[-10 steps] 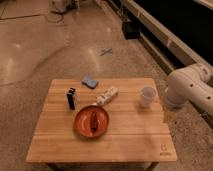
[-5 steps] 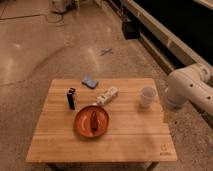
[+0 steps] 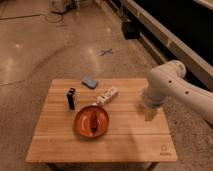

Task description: Knock the eraser over

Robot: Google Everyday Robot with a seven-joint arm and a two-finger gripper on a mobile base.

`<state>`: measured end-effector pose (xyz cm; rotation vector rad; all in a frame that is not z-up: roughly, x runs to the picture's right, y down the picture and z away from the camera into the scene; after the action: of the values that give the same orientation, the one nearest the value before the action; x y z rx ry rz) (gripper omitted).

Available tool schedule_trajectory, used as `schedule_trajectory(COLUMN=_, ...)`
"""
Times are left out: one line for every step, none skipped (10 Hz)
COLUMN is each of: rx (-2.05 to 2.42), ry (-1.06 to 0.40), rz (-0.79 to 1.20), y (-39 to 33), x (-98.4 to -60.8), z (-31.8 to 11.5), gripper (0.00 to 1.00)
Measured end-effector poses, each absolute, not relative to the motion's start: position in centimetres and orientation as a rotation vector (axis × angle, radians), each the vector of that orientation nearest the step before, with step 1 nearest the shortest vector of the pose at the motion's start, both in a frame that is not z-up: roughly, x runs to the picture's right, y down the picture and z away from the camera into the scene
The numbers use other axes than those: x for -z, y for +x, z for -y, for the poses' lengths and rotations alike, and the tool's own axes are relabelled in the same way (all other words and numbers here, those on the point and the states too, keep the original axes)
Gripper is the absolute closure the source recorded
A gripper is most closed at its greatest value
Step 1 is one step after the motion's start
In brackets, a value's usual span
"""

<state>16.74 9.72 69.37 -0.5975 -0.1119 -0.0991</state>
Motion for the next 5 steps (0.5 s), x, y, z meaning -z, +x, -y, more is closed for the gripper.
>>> schedule_trajectory(rx=0.137, ry=-0.607, rz=0.149, y=14.2, x=-69.9, z=-9.7, gripper=0.35)
schedule_trajectory(rx=0.178, ry=-0.611, rz=0.186, y=11.6, x=-70.7, z=-9.7, gripper=0.35)
schedule_trajectory(rx=0.222, ry=-0.611, rz=0.215, y=9.3, x=-71.6, z=-9.6, gripper=0.35)
schedule_trajectory(rx=0.263, ry=-0.607, rz=0.239, y=7.2, x=-72.6, z=-9.4, gripper=0.35)
schedule_trajectory(rx=0.309, ry=-0.599, rz=0.258, y=5.2, x=-73.6, z=-8.9, gripper=0.35)
